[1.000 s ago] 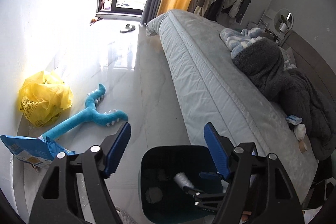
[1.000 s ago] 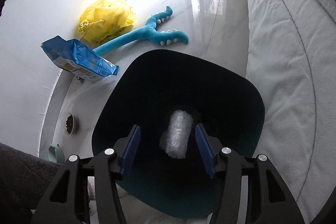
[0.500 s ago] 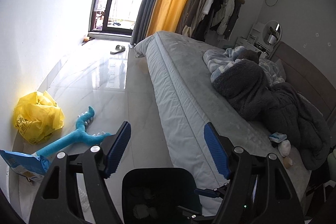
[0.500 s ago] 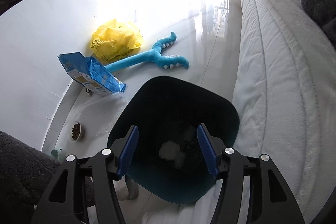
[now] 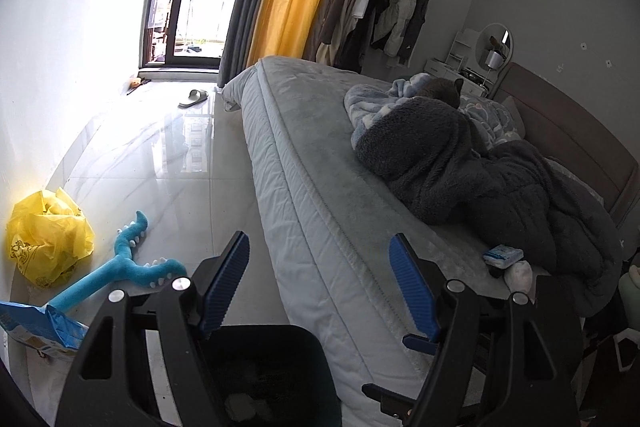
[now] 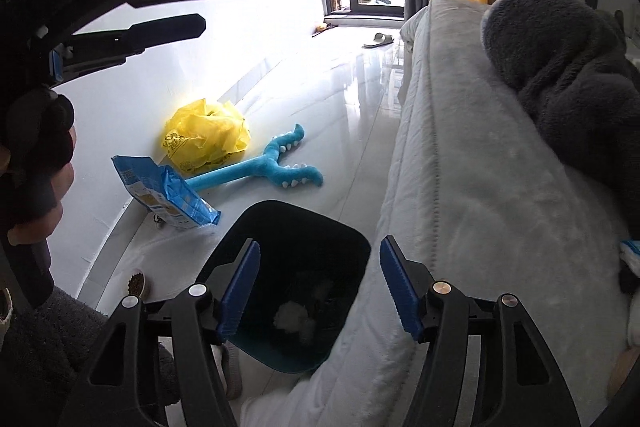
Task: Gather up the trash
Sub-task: 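Move both tools back toward the tissue ball and cardboard ring on the bed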
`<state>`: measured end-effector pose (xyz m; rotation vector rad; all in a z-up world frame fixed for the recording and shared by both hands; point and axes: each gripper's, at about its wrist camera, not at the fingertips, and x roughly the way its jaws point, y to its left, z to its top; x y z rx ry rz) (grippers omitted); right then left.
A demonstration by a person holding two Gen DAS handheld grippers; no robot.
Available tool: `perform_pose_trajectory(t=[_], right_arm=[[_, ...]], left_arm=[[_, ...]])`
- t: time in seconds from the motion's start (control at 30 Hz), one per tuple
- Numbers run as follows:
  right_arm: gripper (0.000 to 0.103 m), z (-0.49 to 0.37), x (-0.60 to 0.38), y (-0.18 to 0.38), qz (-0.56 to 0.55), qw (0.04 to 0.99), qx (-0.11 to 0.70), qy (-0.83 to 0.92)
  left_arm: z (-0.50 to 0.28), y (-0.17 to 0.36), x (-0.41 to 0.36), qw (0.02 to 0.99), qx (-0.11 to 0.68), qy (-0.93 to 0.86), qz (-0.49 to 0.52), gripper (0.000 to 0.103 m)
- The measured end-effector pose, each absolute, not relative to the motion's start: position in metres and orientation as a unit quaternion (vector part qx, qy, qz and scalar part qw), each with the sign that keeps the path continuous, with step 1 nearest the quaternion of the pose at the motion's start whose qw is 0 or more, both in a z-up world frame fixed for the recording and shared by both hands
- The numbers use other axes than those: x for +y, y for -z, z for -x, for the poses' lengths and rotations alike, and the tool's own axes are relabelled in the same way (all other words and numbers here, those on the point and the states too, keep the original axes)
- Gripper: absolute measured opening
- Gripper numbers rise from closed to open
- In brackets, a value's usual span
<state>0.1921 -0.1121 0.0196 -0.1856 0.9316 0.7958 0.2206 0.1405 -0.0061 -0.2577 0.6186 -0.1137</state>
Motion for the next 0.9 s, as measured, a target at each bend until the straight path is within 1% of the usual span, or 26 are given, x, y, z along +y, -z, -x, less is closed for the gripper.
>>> perform_pose_trajectory(t=[0.27, 0.9], right_arm=[[0.064, -0.201, -0.156, -0.029, 0.098, 0.840, 0.421, -0.328], [0.064, -0.216, -0.258, -0.021, 0.077, 0.863, 0.433, -0.248]], left_arm=[[-0.231, 0.009, 0.096, 0.943, 0.304, 0.081, 0.107, 0.076], [-0.253, 0.018, 0.024, 0.934, 0.319, 0.123, 0.105, 0.079]])
